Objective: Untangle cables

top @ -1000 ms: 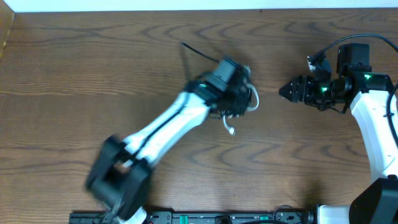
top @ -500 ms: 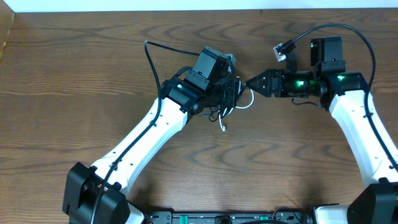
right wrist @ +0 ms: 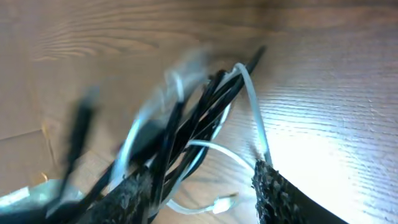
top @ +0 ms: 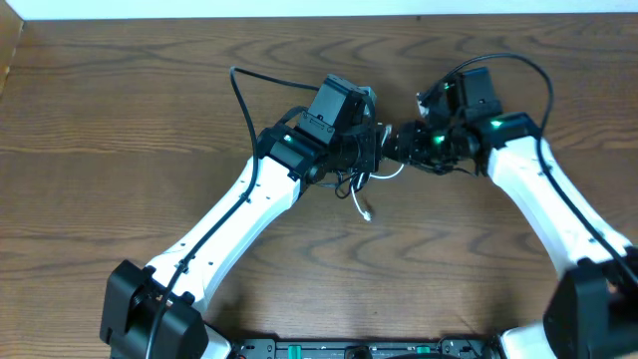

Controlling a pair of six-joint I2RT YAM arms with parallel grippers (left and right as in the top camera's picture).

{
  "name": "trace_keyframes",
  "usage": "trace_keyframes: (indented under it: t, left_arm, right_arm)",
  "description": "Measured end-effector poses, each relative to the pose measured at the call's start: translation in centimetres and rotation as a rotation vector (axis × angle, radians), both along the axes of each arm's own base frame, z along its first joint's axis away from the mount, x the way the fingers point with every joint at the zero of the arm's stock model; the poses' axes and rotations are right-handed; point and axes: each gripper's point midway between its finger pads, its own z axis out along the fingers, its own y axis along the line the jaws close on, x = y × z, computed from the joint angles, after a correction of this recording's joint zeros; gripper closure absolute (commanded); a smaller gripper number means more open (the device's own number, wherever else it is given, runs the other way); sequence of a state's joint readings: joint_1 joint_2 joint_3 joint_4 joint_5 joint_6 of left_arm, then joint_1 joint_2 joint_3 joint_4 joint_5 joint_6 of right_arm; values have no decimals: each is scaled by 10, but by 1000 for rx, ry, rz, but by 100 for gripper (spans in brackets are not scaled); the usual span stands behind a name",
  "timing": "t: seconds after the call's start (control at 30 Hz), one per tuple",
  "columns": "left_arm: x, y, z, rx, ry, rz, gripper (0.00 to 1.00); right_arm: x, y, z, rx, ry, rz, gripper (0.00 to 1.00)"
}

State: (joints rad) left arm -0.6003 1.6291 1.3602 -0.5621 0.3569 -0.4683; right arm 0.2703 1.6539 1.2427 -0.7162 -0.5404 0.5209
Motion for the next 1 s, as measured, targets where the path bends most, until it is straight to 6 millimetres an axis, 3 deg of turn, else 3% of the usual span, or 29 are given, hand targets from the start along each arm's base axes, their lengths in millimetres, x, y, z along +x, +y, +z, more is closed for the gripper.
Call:
trace_keyframes:
  t: [0.23, 0.33, 0.43, 0.67, 0.77, 0.87, 1.0]
  left_arm:
    - [0, 0, 0, 0, 0, 0, 93]
    - [1, 1, 0, 0, 0, 3, 92]
    - [7, 8, 0, -3, 3, 23, 93]
    - [30, 40, 7, -59, 21, 98, 93]
    - [33, 48, 18, -105, 24, 102, 93]
    - [28, 47, 30, -153, 24, 79, 93]
    - [22, 41, 34, -180, 35, 50, 93]
  right_arm:
    - [5, 6, -38, -26, 81, -6, 65]
    - [-1, -5, -50, -95, 124, -30, 78]
    - [-7, -20, -59, -183, 151, -55, 85]
    - [-16, -45, -78, -328, 161, -61, 88]
    - [-25, -51, -86, -360, 181, -43, 85]
    - [-25, -48, -86, -341, 157, 14, 71]
    - [-17, -14, -69, -150, 32, 200, 48]
